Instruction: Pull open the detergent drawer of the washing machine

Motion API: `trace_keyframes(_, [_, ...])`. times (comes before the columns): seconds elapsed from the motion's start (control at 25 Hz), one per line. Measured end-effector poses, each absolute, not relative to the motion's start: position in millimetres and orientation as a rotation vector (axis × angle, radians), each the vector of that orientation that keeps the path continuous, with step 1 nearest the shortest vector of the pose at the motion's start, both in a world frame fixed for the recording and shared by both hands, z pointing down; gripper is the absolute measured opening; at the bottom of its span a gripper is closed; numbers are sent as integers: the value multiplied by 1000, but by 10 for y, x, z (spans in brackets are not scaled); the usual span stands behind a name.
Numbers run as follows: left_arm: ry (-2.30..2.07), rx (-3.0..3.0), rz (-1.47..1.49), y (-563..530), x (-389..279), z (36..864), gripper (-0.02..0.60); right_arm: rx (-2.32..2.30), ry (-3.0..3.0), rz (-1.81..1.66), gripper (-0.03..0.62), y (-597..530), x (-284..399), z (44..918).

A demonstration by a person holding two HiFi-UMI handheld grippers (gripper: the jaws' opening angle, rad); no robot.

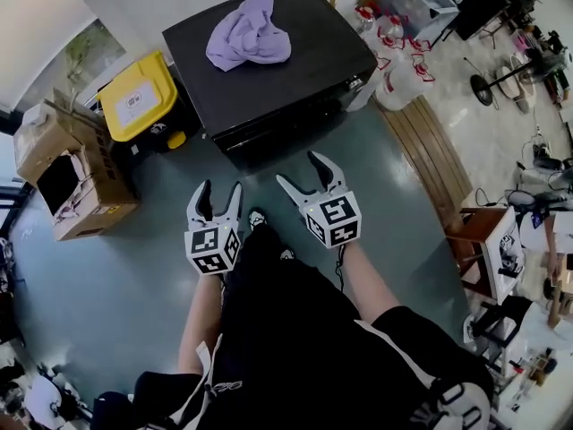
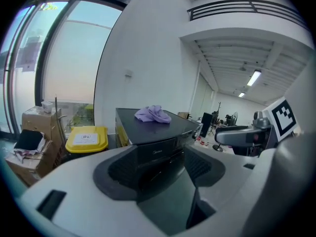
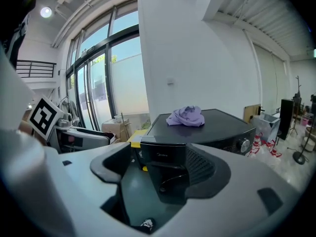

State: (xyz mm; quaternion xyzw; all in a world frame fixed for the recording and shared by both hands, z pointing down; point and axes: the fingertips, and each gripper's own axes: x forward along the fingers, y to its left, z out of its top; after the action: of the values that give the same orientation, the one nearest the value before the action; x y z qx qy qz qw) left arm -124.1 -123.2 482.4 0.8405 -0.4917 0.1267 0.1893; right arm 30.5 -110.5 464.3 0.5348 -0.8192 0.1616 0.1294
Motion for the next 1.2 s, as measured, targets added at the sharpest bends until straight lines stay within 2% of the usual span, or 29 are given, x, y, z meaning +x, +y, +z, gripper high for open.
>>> trace_keyframes(0.76, [-1230, 2267, 483, -2314, -1189, 5844, 295, 1447, -2207, 587, 336, -2224, 281, 5714])
trace_keyframes(1.2, [-1342, 2175, 494, -2650, -1127, 6105, 295, 1397, -2226, 648, 314, -2706, 347, 6020])
